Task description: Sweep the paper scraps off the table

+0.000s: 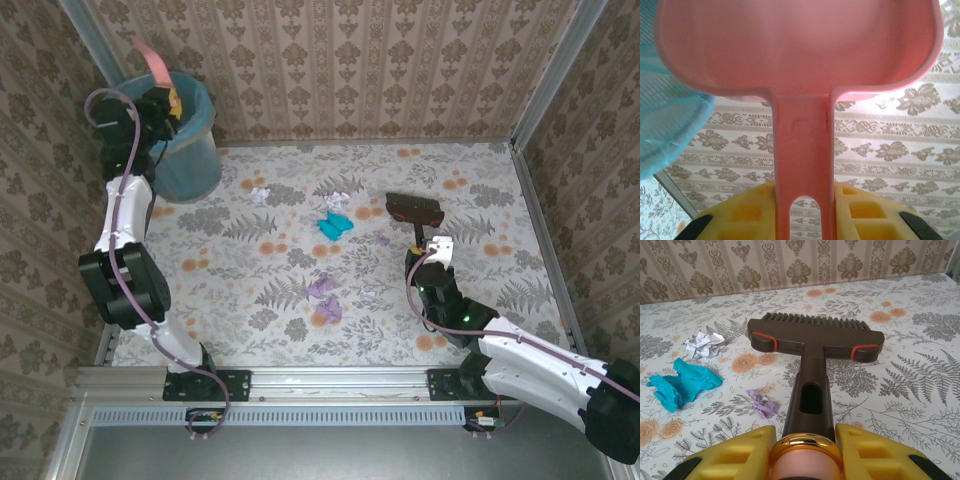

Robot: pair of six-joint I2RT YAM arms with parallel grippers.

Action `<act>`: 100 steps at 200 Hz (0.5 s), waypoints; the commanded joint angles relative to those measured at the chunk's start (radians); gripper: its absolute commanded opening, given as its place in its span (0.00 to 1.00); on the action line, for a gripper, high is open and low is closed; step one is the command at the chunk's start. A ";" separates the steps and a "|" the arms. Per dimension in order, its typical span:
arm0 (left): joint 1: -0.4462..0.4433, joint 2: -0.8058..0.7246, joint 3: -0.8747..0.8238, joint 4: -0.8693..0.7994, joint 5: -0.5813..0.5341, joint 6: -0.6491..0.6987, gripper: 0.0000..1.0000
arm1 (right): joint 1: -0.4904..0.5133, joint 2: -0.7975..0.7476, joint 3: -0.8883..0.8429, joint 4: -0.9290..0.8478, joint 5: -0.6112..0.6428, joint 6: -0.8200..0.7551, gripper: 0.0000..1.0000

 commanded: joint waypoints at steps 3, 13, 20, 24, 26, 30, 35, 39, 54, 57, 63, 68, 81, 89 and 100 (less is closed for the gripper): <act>-0.038 -0.098 0.011 -0.009 0.023 0.075 0.00 | -0.008 0.000 0.002 0.067 0.038 -0.007 0.00; -0.053 -0.126 0.008 -0.027 0.034 0.097 0.00 | -0.008 -0.001 0.002 0.065 0.039 -0.005 0.00; -0.063 -0.145 -0.001 -0.037 0.037 0.110 0.00 | -0.008 -0.001 0.002 0.063 0.039 -0.006 0.00; -0.071 -0.161 -0.007 -0.042 0.039 0.118 0.00 | -0.008 -0.003 0.002 0.064 0.039 -0.005 0.00; -0.075 -0.168 -0.009 -0.044 0.038 0.125 0.00 | -0.009 -0.003 0.002 0.064 0.039 -0.005 0.00; -0.083 -0.184 -0.015 -0.050 0.038 0.137 0.00 | -0.009 -0.004 0.002 0.063 0.039 -0.005 0.00; -0.098 -0.197 -0.022 -0.063 0.040 0.155 0.00 | -0.010 -0.004 0.002 0.064 0.039 -0.003 0.00; -0.107 -0.212 -0.026 -0.075 0.042 0.172 0.00 | -0.010 -0.004 0.002 0.063 0.038 -0.001 0.00; -0.157 -0.271 -0.055 -0.113 0.047 0.240 0.00 | -0.011 -0.004 0.002 0.062 0.033 0.003 0.00; -0.169 -0.284 -0.064 -0.120 0.046 0.255 0.00 | -0.010 -0.003 0.003 0.061 0.032 0.004 0.00; -0.193 -0.312 -0.079 -0.143 0.043 0.293 0.00 | -0.010 -0.004 0.005 0.058 0.030 0.007 0.00; -0.219 -0.331 -0.093 -0.168 0.039 0.329 0.00 | -0.011 -0.004 0.007 0.054 0.027 0.008 0.00; -0.284 -0.390 -0.122 -0.253 0.019 0.440 0.00 | -0.011 -0.007 0.011 0.046 0.020 0.015 0.00; -0.326 -0.420 -0.134 -0.327 -0.001 0.520 0.00 | -0.012 -0.008 0.011 0.045 0.013 0.019 0.00; -0.380 -0.460 -0.150 -0.428 -0.030 0.631 0.00 | -0.012 -0.008 0.011 0.043 0.007 0.025 0.00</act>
